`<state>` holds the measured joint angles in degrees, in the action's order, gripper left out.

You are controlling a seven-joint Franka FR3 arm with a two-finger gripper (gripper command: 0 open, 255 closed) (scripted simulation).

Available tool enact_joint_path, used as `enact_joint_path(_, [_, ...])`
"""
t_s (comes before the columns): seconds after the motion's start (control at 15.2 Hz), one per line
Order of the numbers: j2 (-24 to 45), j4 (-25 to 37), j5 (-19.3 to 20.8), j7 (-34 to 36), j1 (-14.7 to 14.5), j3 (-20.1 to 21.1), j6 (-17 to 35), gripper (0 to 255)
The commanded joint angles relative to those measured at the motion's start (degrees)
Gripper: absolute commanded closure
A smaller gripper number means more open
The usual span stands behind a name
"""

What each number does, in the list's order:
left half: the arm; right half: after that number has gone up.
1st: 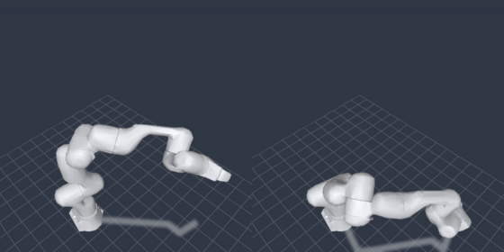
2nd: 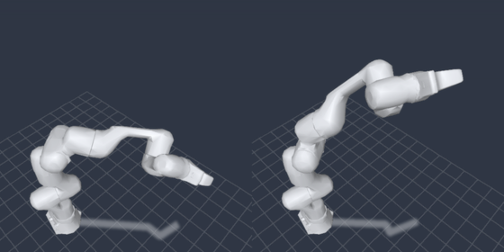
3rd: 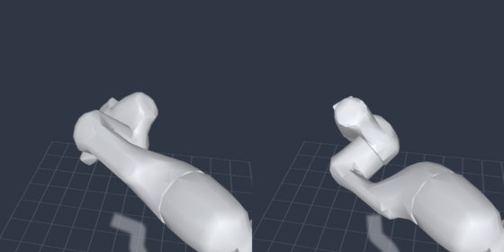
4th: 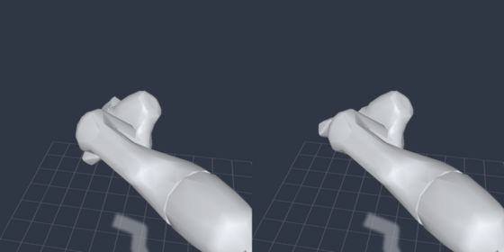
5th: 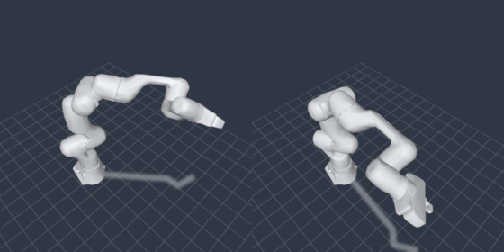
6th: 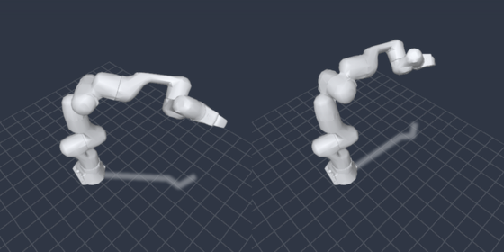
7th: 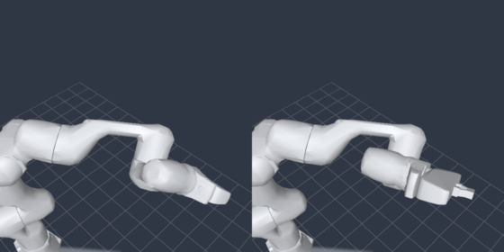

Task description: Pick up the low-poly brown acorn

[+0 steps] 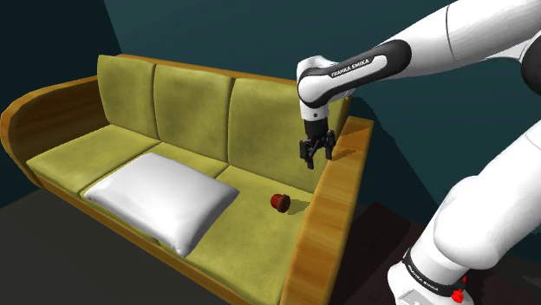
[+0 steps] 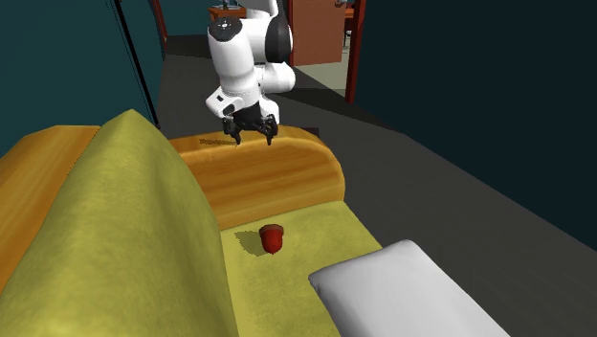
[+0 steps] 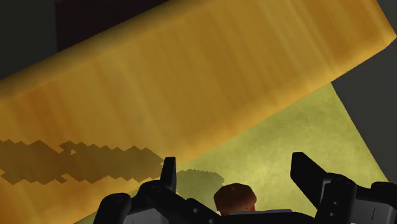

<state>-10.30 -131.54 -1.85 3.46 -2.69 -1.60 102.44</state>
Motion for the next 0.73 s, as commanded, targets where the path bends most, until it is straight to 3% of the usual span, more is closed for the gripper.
enact_joint_path(0.0, [7.04, 1.47, -0.46, -0.36, -0.49, 0.38, 6.35, 0])
enact_joint_path(0.66, [31.17, 17.16, 0.41, -1.55, -2.07, 1.79, 10.86, 0])
